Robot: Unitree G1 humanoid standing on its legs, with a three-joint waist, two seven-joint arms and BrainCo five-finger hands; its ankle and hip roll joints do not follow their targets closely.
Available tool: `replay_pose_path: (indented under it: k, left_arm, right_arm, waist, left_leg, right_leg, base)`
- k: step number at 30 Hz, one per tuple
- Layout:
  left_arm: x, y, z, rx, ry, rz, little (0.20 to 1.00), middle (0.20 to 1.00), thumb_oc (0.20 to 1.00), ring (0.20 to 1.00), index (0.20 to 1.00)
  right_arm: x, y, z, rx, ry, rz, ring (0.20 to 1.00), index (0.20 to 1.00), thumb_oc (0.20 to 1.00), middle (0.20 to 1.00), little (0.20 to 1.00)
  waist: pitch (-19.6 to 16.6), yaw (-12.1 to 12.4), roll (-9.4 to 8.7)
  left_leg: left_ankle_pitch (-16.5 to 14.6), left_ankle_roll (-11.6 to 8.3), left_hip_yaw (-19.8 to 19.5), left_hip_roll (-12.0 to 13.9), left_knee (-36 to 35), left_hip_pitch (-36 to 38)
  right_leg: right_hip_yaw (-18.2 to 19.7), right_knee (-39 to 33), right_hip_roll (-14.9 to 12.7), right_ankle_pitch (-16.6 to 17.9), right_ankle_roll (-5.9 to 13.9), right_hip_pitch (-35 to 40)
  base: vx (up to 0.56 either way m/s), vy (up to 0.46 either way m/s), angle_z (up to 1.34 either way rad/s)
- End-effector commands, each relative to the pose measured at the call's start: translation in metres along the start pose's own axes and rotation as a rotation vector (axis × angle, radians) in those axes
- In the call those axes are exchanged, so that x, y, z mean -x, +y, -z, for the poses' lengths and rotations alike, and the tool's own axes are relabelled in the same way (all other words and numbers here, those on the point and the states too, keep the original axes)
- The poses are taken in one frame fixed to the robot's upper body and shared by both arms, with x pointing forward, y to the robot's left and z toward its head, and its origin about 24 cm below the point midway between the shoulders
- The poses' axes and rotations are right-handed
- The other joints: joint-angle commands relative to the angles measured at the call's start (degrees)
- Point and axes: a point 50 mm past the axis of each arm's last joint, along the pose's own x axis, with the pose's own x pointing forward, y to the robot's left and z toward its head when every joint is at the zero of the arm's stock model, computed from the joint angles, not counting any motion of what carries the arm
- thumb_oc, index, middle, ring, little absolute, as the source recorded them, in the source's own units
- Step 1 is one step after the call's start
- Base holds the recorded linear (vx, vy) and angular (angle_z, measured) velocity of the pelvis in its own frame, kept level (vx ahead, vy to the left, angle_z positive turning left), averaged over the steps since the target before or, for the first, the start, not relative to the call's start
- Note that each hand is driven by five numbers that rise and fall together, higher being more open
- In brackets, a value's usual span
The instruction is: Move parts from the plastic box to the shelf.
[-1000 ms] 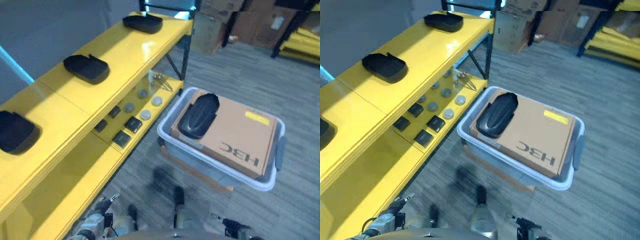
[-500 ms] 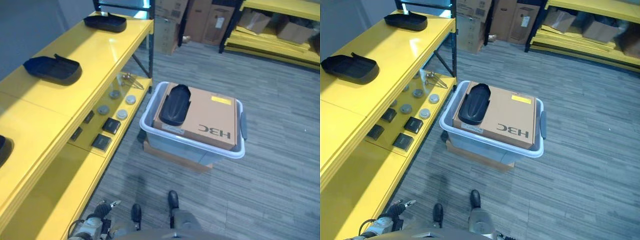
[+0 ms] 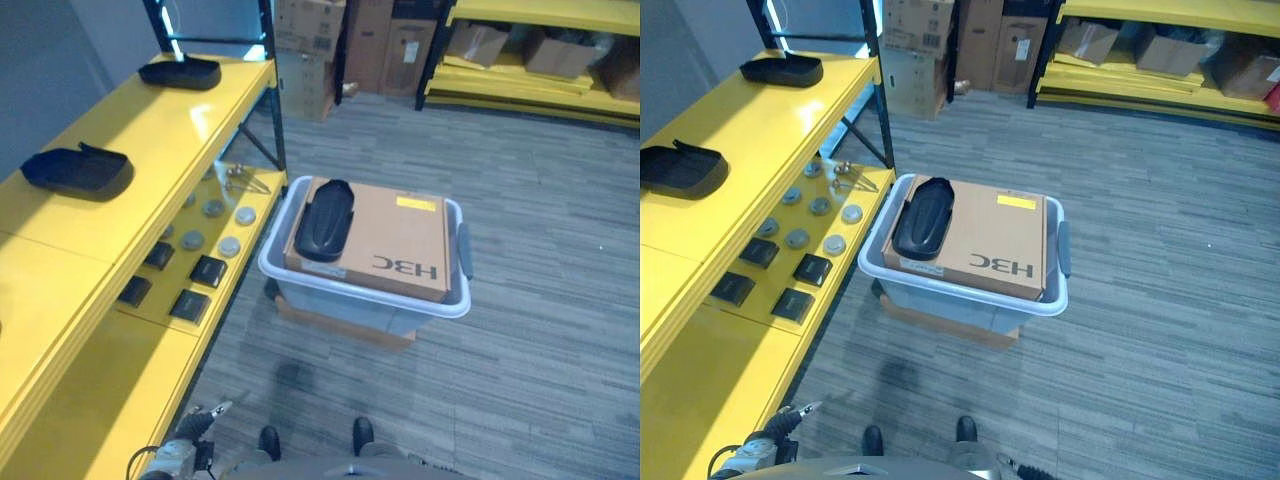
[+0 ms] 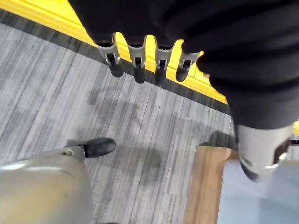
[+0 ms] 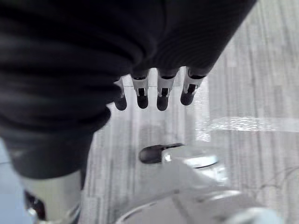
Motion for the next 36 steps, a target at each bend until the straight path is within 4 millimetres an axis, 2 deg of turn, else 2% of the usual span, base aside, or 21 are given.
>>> replay_pose_path:
  k: [1, 3, 4, 5, 6, 9, 11, 15, 17, 20, 22, 23, 26, 29, 30, 31, 33, 35, 36]
  left_arm:
    - [-0.003, 0.003, -0.018, 0.036, -0.036, -0.011, 1.0, 1.0, 1.0, 1.0, 1.0]
    - [-0.003, 0.001, -0.015, 0.051, -0.035, 0.005, 1.0, 1.0, 1.0, 1.0, 1.0]
    - [-0.003, 0.0, -0.014, 0.041, -0.033, 0.012, 1.0, 1.0, 1.0, 1.0, 1.0]
    - [-0.002, -0.002, -0.012, 0.03, -0.026, 0.018, 1.0, 1.0, 1.0, 1.0, 1.0]
    - [-0.002, -0.004, -0.007, 0.013, -0.02, 0.024, 1.0, 1.0, 1.0, 1.0, 1.0]
    - [0.0, -0.006, 0.001, -0.028, -0.007, 0.012, 1.0, 1.0, 1.0, 1.0, 1.0]
    - [0.0, -0.006, 0.003, -0.043, 0.006, 0.005, 1.0, 1.0, 1.0, 1.0, 1.0]
    - [-0.001, -0.004, -0.001, -0.095, -0.024, 0.005, 1.0, 1.0, 1.0, 1.0, 1.0]
    - [-0.003, 0.008, -0.01, -0.024, -0.037, -0.028, 1.0, 1.0, 1.0, 1.0, 1.0]
    - [-0.003, 0.012, -0.015, -0.051, -0.048, -0.021, 1.0, 1.0, 1.0, 1.0, 1.0]
    - [-0.004, 0.014, -0.017, -0.088, -0.04, 0.014, 1.0, 1.0, 1.0, 1.0, 1.0]
    - [-0.004, 0.013, -0.016, -0.125, -0.025, 0.038, 1.0, 1.0, 1.0, 1.0, 1.0]
    - [-0.004, 0.012, -0.011, -0.165, 0.009, 0.056, 1.0, 1.0, 1.0, 1.0, 1.0]
    - [-0.003, 0.015, -0.004, -0.135, 0.053, 0.038, 1.0, 1.0, 1.0, 1.0, 1.0]
    - [-0.003, 0.017, -0.004, -0.113, 0.069, 0.031, 1.0, 1.0, 1.0, 1.0, 1.0]
    - [-0.003, 0.017, -0.003, -0.11, 0.072, 0.031, 1.0, 1.0, 1.0, 1.0, 1.0]
    - [-0.003, 0.016, -0.002, -0.102, 0.083, 0.03, 1.0, 1.0, 1.0, 1.0, 1.0]
    - [-0.003, 0.017, -0.001, -0.082, 0.081, 0.03, 1.0, 1.0, 1.0, 1.0, 1.0]
    - [-0.003, 0.016, -0.003, -0.074, 0.072, 0.03, 1.0, 1.0, 1.0, 1.0, 1.0]
  right_arm:
    - [0.0, -0.006, -0.007, 0.029, 0.006, 0.016, 1.0, 1.0, 1.0, 1.0, 1.0]
    - [0.0, -0.009, -0.01, 0.062, 0.004, 0.036, 1.0, 1.0, 1.0, 1.0, 1.0]
    - [0.0, -0.01, -0.01, 0.057, 0.007, 0.048, 1.0, 1.0, 1.0, 1.0, 1.0]
    - [0.0, -0.012, -0.009, 0.037, 0.01, 0.06, 1.0, 1.0, 1.0, 1.0, 1.0]
    - [0.0, -0.015, -0.009, 0.0, 0.009, 0.074, 1.0, 1.0, 1.0, 1.0, 1.0]
    - [0.001, -0.021, -0.009, -0.002, -0.008, 0.121, 1.0, 1.0, 1.0, 1.0, 1.0]
    - [0.001, -0.02, -0.009, 0.016, -0.005, 0.121, 1.0, 1.0, 1.0, 1.0, 1.0]
    - [0.0, -0.014, -0.005, -0.023, -0.004, 0.098, 1.0, 1.0, 1.0, 1.0, 1.0]
    - [0.0, -0.004, -0.002, 0.021, -0.006, 0.076, 1.0, 1.0, 1.0, 1.0, 1.0]
    - [-0.001, 0.0, -0.003, -0.003, -0.018, 0.067, 1.0, 1.0, 1.0, 1.0, 1.0]
    - [-0.001, 0.002, -0.005, -0.041, -0.035, 0.077, 1.0, 1.0, 1.0, 1.0, 1.0]
    - [-0.001, 0.001, -0.006, -0.062, -0.047, 0.085, 1.0, 1.0, 1.0, 1.0, 1.0]
    - [0.0, -0.002, -0.009, -0.072, -0.085, 0.084, 1.0, 1.0, 1.0, 1.0, 1.0]
    - [0.0, 0.0, -0.012, -0.039, -0.108, 0.074, 1.0, 1.0, 1.0, 1.0, 1.0]
    - [0.0, 0.001, -0.009, -0.024, -0.106, 0.069, 1.0, 1.0, 1.0, 1.0, 1.0]
    - [0.0, 0.001, -0.008, -0.019, -0.103, 0.068, 1.0, 1.0, 1.0, 1.0, 1.0]
    - [0.0, 0.003, -0.006, 0.009, -0.092, 0.063, 1.0, 1.0, 1.0, 1.0, 1.0]
    - [-0.001, 0.006, -0.008, 0.041, -0.093, 0.052, 1.0, 1.0, 1.0, 1.0, 1.0]
    - [-0.001, 0.008, -0.009, 0.057, -0.093, 0.043, 1.0, 1.0, 1.0, 1.0, 1.0]
  waist:
    - [3.59, 0.16, -2.98]
    - [5.15, 1.17, -3.48]
    - [5.3, 1.46, -3.46]
    - [5.36, 1.65, -3.32]
    - [5.48, 1.98, -2.77]
    - [5.81, 2.91, -1.93]
    - [5.12, 3.3, -2.05]
    - [3.89, 3.17, -1.82]
    - [3.36, 2.96, -1.8]
    - [3.42, 2.99, -1.69]
    - [3.63, 2.65, -1.16]
    - [4.02, 2.04, -0.94]
    - [4.72, 1.28, -0.6]
    - [4.81, -0.24, -0.7]
    - [4.55, -1.14, -1.5]
    - [4.51, -1.31, -1.7]
    - [4.4, -1.93, -2.76]
    - [4.84, -2.1, -3.29]
    - [5.19, -2.38, -3.3]
  left_leg:
    - [-2.62, 2.2, -1.59, -1.04, 12.89, -4.57]
    - [-0.61, 2.25, -4.09, -2.15, 22.48, -10.23]
    - [-0.16, 2.01, -4.14, -2.24, 21.93, -11.04]
    - [0.11, 1.68, -3.72, -2.09, 20.13, -11.33]
    - [1.51, 0.87, -3.08, -1.24, 14.92, -11.07]
    - [5.18, -0.59, -3.73, 0.11, 6.88, -12.24]
    - [4.34, -0.36, -3.8, -0.12, 3.45, -10.62]
    - [1.76, 0.78, -5.55, -1.67, 2.19, -6.81]
    - [-0.75, 2.75, -5.86, -3.74, 3.7, -5.46]
    - [-1.42, 3.88, -5.83, -4.37, 4.62, -5.37]
    - [-1.79, 5.17, -5.36, -4.61, 4.79, -4.9]
    - [-2.24, 6.09, -4.66, -4.81, 4.88, -4.29]
    - [-2.83, 7.18, -4.21, -5.18, 4.61, -3.58]
    - [-2.94, 7.22, -4.54, -5.71, 3.79, -3.08]
    - [-3.41, 6.87, -5.24, -6.53, 3.42, -2.89]
    - [-3.58, 6.8, -5.42, -6.7, 3.35, -2.77]
    - [-5.05, 6.35, -5.39, -7.22, 3.12, -1.69]
    - [-6.83, 6.16, -4.12, -6.77, 3.49, -0.5]
    - [-7.19, 6.25, -3.92, -6.2, 3.42, 0.17]
  right_leg:
    - [1.46, 2.71, -3.15, 0.93, -0.18, -2.66]
    - [2.4, 3.18, -2.54, 0.55, -1.44, -1.71]
    - [2.54, 3.02, -2.37, 0.43, -1.35, -1.36]
    - [2.54, 2.94, -2.26, 0.19, -1.1, -1.07]
    - [2.36, 2.87, -2.15, -0.41, -0.62, -0.47]
    - [2.69, 2.67, -2.18, -1.64, -0.1, 1.11]
    - [2.27, 1.61, -3.02, -1.65, 0.32, 1.56]
    - [1.85, 3.09, -4.36, -1.92, 1.19, 0.65]
    - [2.86, 6.5, -5.15, -2.66, 1.38, -0.69]
    - [3.14, 9.27, -5.44, -3.14, 1.54, -1.64]
    - [3.41, 14.24, -5.3, -4.22, 1.64, -3.45]
    - [3.46, 18.83, -5.79, -2.68, 2.4, -6.05]
    - [4.77, 23.55, -5.46, -1.6, 2.53, -8.69]
    - [6.59, 19.93, -3.99, -1.75, 2.29, -9.24]
    - [8.0, 12.86, -3.52, -0.6, 2.17, -8.43]
    - [8.27, 11.34, -3.55, 0.04, 2.27, -8.28]
    - [8.75, 5.49, -4.3, 4.55, 3.53, -9.2]
    - [7.75, 4.87, -4.82, 6.82, 4.49, -11.48]
    - [7.89, 5.52, -4.12, 6.68, 4.24, -12.47]
  base:
    - [0.05, -0.172, 0.26]
    - [0.13, -0.128, 0.34]
    - [0.17, -0.011, 0.16]
    - [0.18, 0.093, 0.04]
    - [0.19, 0.146, -0.01]
    - [0.17, 0.192, 0.07]
    - [0.14, 0.21, 0.1]
    - [0.15, 0.23, -0.24]
    - [0.18, 0.316, -0.09]
    - [0.09, 0.175, 0.1]
    - [0.11, 0.239, 0.02]
    - [0.09, 0.2, -0.11]
    - [0.1, 0.147, -0.18]
    - [0.15, 0.002, -0.07]
    - [0.19, -0.104, 0.11]
    - [0.2, -0.148, 0.05]
    - [0.16, -0.175, 0.08]
    - [0.14, -0.233, 0.09]
    - [0.1, -0.319, -0.07]
